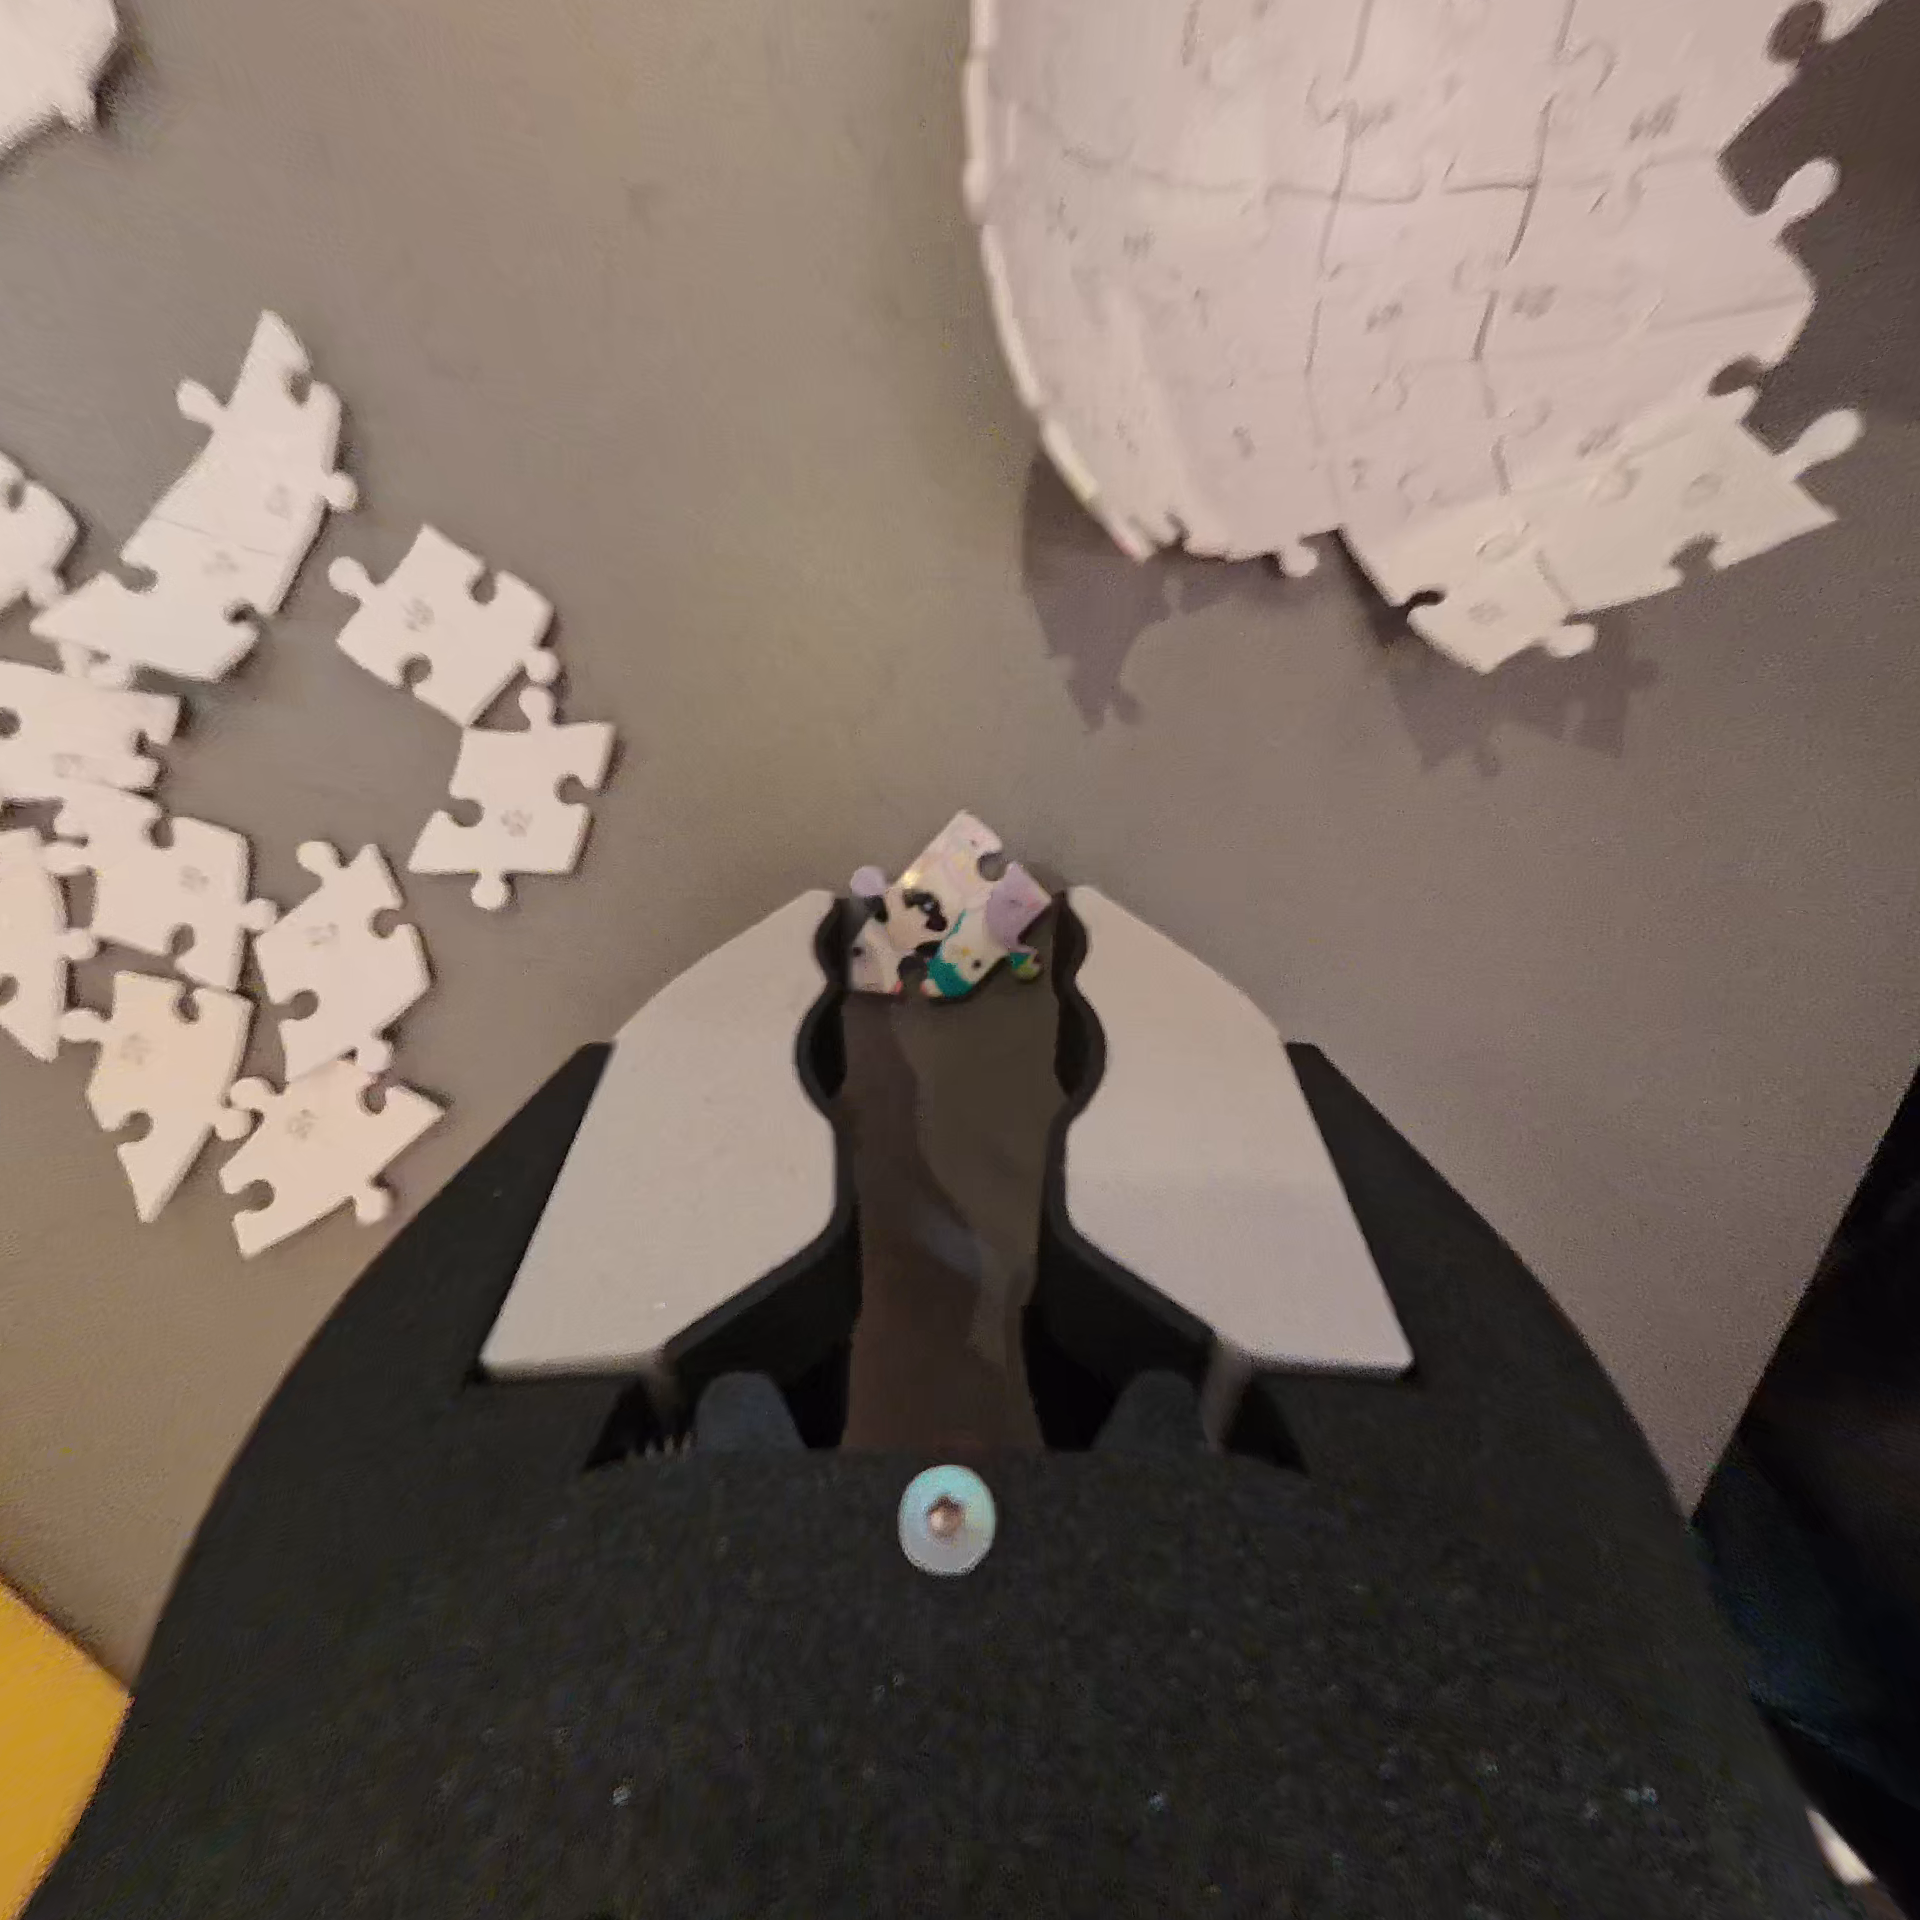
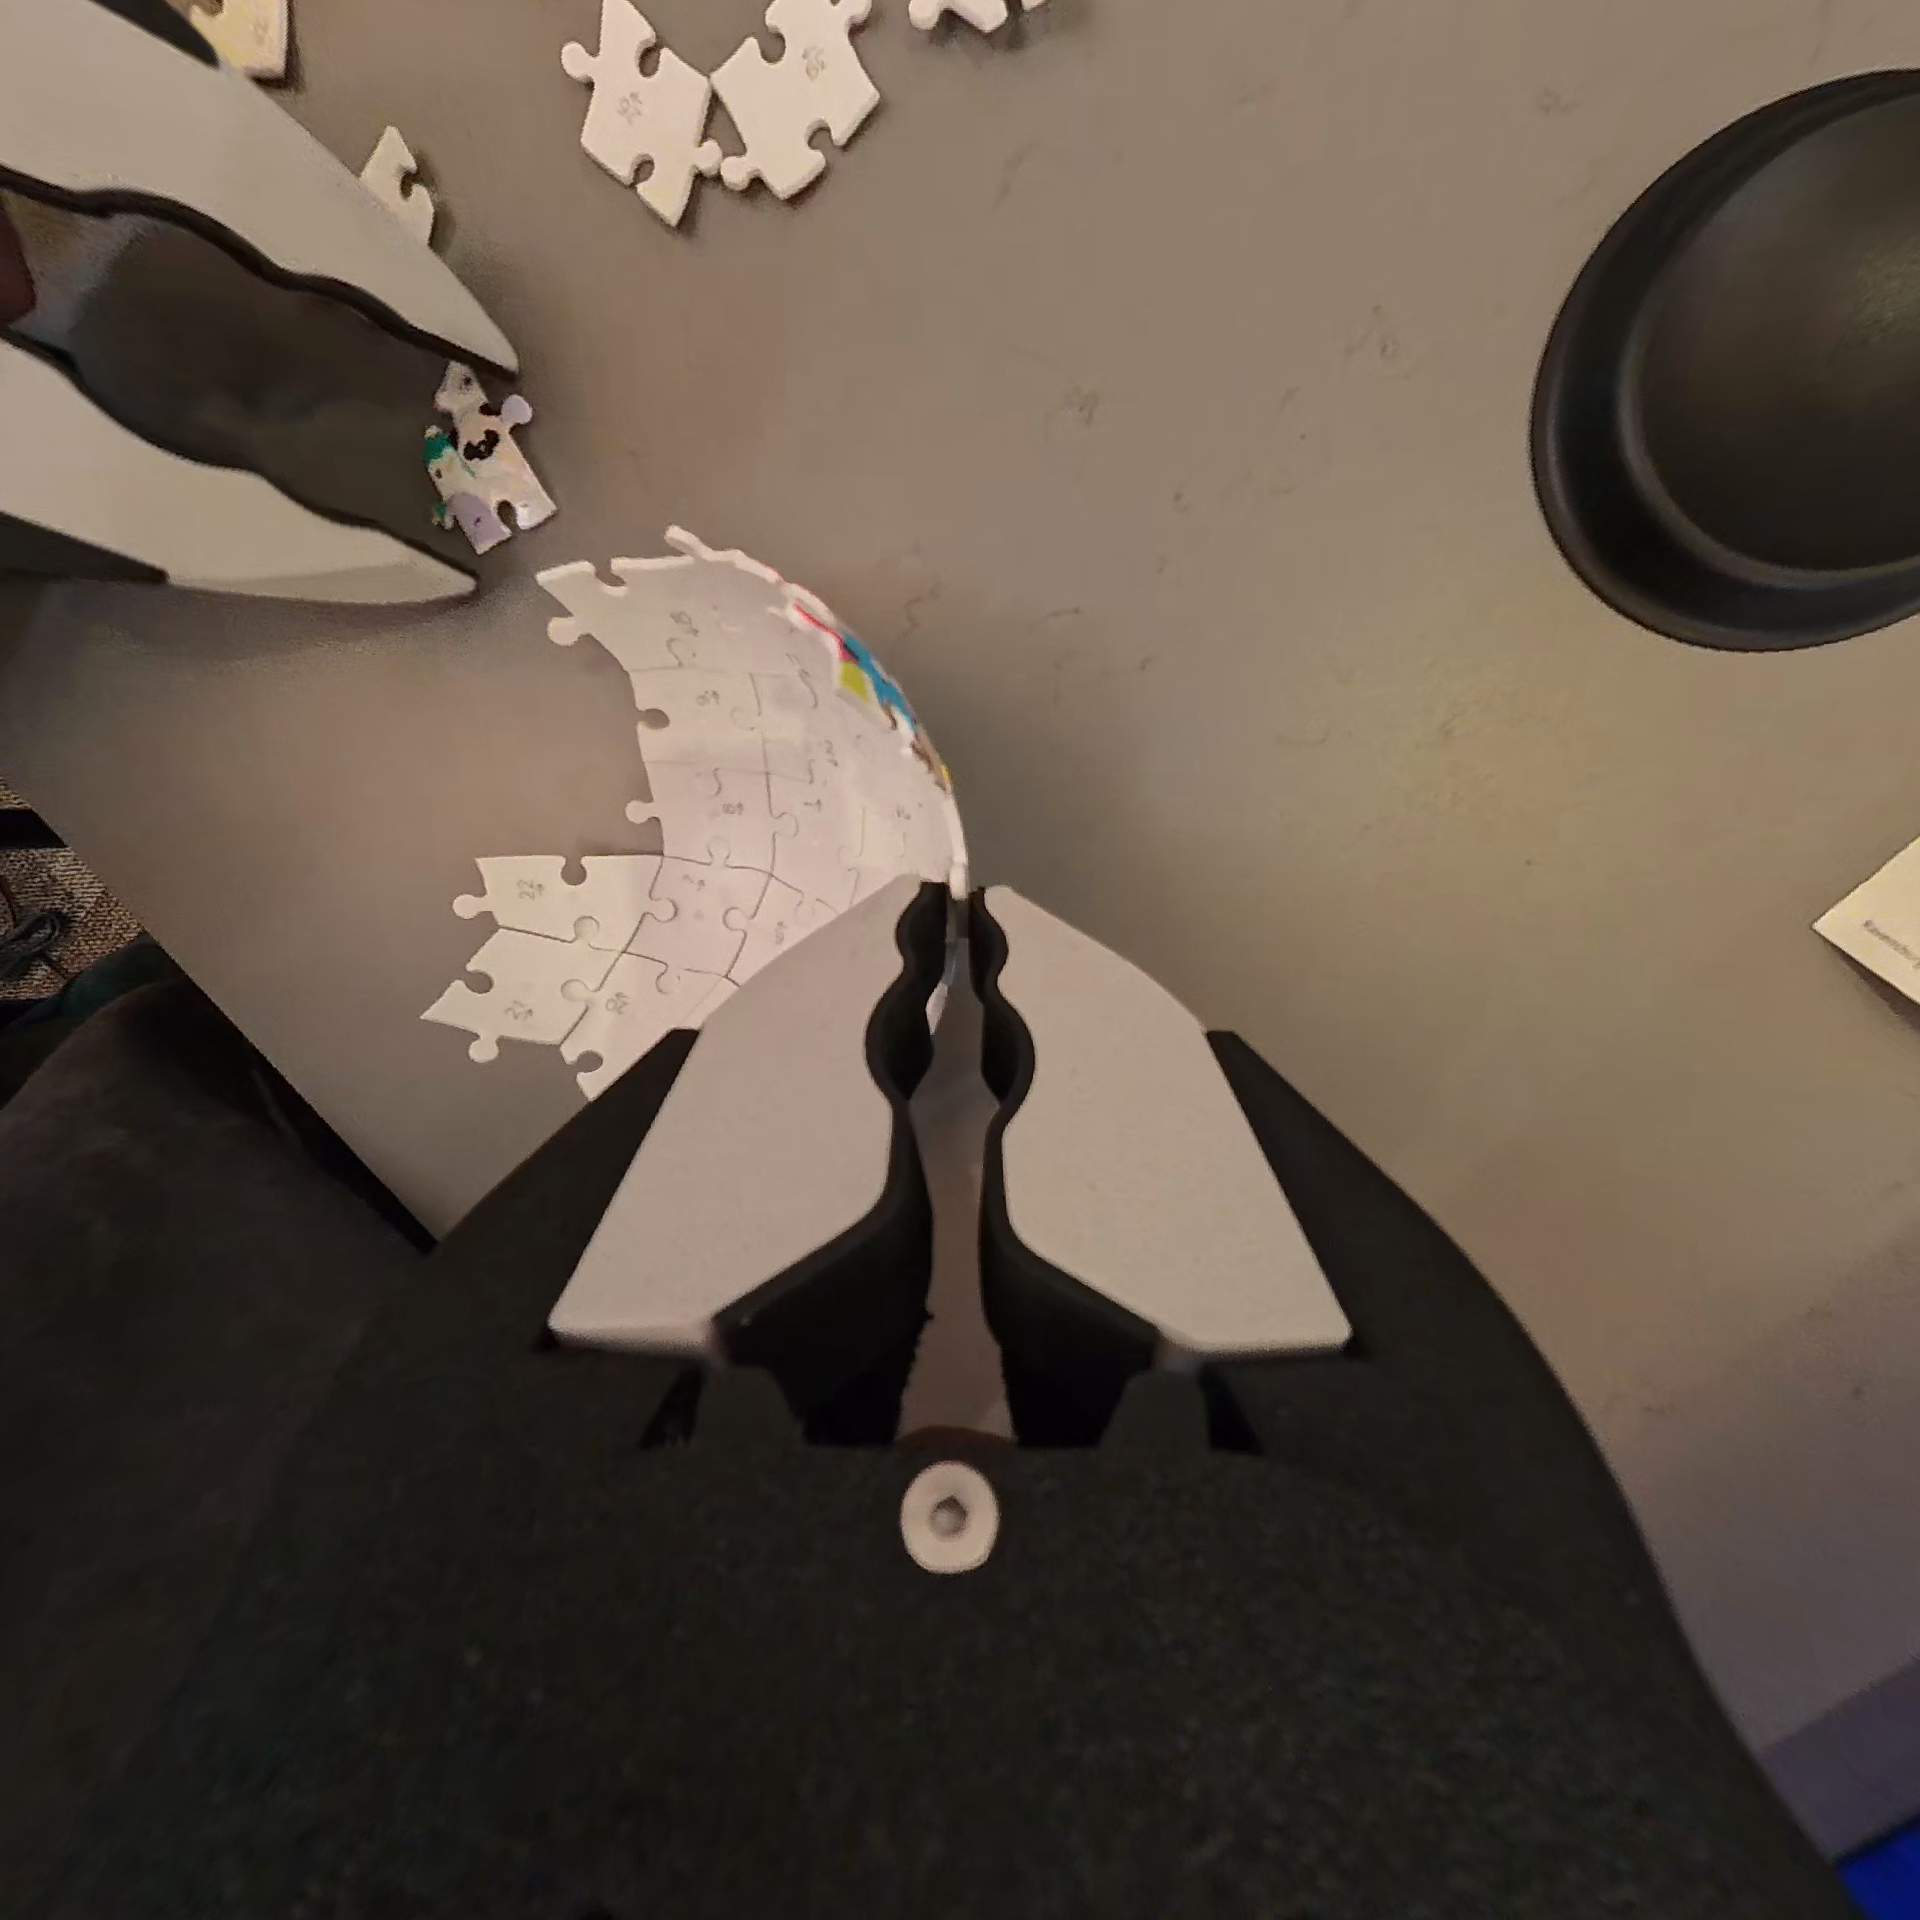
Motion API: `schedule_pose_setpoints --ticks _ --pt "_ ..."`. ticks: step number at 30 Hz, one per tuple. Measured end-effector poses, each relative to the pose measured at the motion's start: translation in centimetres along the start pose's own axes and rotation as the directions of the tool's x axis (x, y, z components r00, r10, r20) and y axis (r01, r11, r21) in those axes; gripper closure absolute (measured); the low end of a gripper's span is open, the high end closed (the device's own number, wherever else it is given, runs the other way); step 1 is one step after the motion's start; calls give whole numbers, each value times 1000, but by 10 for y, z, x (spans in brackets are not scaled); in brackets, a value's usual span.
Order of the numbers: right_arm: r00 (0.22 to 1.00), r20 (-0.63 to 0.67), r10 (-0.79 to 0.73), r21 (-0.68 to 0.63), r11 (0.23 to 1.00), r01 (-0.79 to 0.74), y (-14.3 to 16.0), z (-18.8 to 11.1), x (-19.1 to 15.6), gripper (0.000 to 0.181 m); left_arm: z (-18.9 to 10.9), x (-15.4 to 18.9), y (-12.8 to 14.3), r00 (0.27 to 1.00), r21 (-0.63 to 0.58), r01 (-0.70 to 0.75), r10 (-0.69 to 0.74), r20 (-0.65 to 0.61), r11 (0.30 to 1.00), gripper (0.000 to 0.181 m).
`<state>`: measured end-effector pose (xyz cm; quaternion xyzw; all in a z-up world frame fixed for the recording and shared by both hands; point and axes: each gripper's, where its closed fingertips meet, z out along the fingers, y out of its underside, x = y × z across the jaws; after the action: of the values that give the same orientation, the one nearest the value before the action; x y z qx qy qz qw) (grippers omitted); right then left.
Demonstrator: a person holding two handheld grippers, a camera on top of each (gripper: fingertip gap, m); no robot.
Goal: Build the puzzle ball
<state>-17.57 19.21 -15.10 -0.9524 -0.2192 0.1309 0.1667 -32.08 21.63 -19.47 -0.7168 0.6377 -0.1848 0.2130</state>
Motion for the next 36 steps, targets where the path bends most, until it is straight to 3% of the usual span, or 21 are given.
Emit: schedule_pose_setpoints --ticks 3,5,8,11,13,16,18,20,22,24,28,31,36 --pt "1000 -5 3 1 1000 -3 0 -1 2 177 -4 -6 4 1000 -34 7 -7 10 999 158" --pt "1000 -7 5 3 1000 -5 0 -1 3 177 -13 -16 -5 989 10 -65 63 137 998 170" --pt "1000 -13 2 2 1000 -2 0 -1 4 177 -45 -25 -37 878 167 -296 199 435 941 181" --pt "1000 -17 -2 3 1000 2 -1 0 3 177 -49 -24 -32 752 78 -437 317 578 896 175" --pt "1000 -23 -8 0 1000 8 -1 -1 2 177 -42 -22 -16 784 49 -392 306 540 919 173" --pt "999 -32 -11 5 1000 11 -1 -3 1 177 -45 -29 0 854 97 -236 158 495 967 160" --pt "999 -35 -12 5 1000 12 -1 -4 0 177 -51 -47 6 855 103 -122 51 517 987 157" --pt "999 -39 -15 6 1000 15 -2 -4 0 177 -52 -61 6 861 111 -37 -25 509 993 146" --pt "999 -37 -21 4 1000 21 -2 -4 -2 177 -43 -75 10 879 82 55 -87 469 995 121" --pt "999 -37 -30 6 1000 30 -5 -4 -3 177 -32 -89 9 898 77 122 -143 417 990 135" --pt "998 -39 -53 11 999 53 -12 -5 -5 177 -22 -111 3 902 108 263 -284 324 959 132" --pt "999 -27 -44 4 999 44 -12 -1 -2 177 -22 -123 -1 900 139 259 -291 325 956 138" --pt "999 -1 -33 0 999 33 -11 3 0 177 -19 -132 11 911 80 263 -274 309 962 151"
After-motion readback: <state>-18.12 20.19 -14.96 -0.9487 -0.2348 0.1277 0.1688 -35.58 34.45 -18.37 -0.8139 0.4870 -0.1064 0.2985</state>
